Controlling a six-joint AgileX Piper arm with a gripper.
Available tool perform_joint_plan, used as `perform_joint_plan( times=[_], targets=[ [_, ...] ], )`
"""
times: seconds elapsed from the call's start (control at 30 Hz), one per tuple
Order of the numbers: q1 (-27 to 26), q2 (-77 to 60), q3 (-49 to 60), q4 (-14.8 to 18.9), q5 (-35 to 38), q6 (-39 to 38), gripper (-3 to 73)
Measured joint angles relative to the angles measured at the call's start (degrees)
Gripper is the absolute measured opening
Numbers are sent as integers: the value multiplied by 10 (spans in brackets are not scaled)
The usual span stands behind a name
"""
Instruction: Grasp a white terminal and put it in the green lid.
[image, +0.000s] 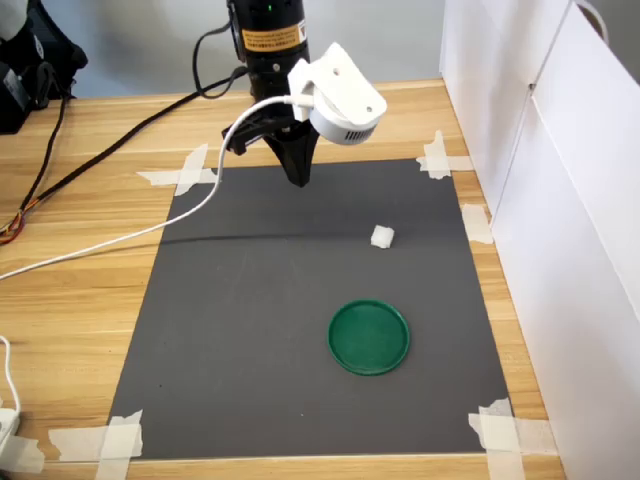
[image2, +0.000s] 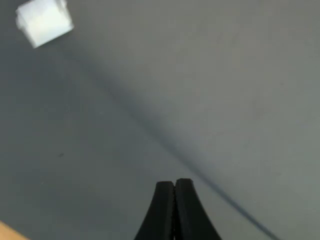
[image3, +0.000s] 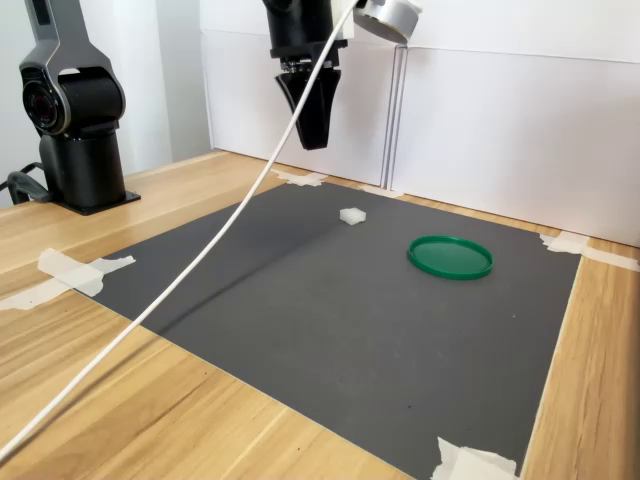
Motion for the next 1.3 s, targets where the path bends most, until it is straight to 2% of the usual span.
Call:
perform_joint_plan(
  times=[0.17,0.3,0.43,0.53,0.63,0.7,0.8,0.93,1.1,1.23,1.3],
  targets=[
    [-42,40,-41,13,-1,-46,-21],
    [-45,69,-72,25,-11,-81,-21],
    [-44,82,-85,57,-56,-119,-21],
    [-21,82,-86,44,-74,-133,-21],
    [26,82,-86,13,-64,-127,-21],
    [55,82,-86,6,-53,-113,-21],
    [81,82,-86,11,-40,-95,-21],
    [86,80,-81,45,-34,-104,-11],
    [86,47,-17,94,-51,-169,79],
    [86,41,18,96,-58,-191,233],
    [86,41,22,96,-57,-189,340]
  ],
)
